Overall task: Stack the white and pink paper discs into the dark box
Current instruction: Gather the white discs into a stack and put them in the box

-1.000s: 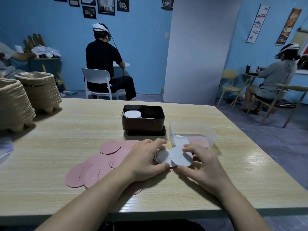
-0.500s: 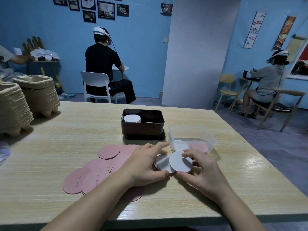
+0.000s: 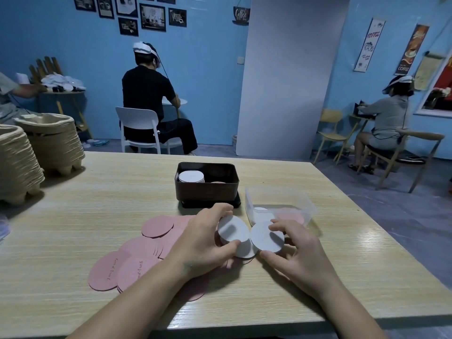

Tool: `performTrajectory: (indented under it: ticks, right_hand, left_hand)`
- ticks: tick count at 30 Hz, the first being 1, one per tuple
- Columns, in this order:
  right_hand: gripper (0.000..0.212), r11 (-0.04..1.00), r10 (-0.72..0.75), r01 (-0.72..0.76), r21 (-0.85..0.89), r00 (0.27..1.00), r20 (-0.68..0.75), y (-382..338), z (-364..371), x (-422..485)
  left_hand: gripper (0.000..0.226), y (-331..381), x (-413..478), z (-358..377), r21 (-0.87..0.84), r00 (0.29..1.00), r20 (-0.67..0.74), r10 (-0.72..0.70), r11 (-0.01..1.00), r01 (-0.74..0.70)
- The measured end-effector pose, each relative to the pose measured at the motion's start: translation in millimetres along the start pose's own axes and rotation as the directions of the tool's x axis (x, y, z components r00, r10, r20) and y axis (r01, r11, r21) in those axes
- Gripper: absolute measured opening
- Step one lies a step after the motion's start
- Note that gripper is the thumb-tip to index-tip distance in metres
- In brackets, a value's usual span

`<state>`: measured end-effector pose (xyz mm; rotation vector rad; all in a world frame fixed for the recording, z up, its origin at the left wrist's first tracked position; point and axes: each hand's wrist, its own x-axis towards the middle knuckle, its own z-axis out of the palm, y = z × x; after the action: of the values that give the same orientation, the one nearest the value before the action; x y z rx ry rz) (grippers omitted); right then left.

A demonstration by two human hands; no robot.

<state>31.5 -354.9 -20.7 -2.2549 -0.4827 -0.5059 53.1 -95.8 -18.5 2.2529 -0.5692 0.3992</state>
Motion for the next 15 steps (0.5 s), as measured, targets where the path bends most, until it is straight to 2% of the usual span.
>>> performTrajectory:
  ticks: [5,12,15]
  right_hand:
    - [0.053,1.000,-0.020,0.020,-0.020,0.999,0.039,-0.3,1.4,-0.1]
    - [0.053,1.000,-0.003,0.003,0.026,1.000,0.009,5.1,3.0,0.6]
    - [0.052,0.999,-0.044,0.044,-0.003,0.999,0.030,2.0,2.9,1.4]
  left_hand:
    - [0.064,1.4,1.0,0.1,-0.025,0.998,0.057,0.041,0.999,-0.040]
    - [0.060,0.8,-0.4,-0.1,-0.105,0.999,-0.004,0.053,0.993,-0.053]
    - [0.058,2.5,0.2,0.8,-0.087,0.995,0.025,0.096,0.992,-0.094]
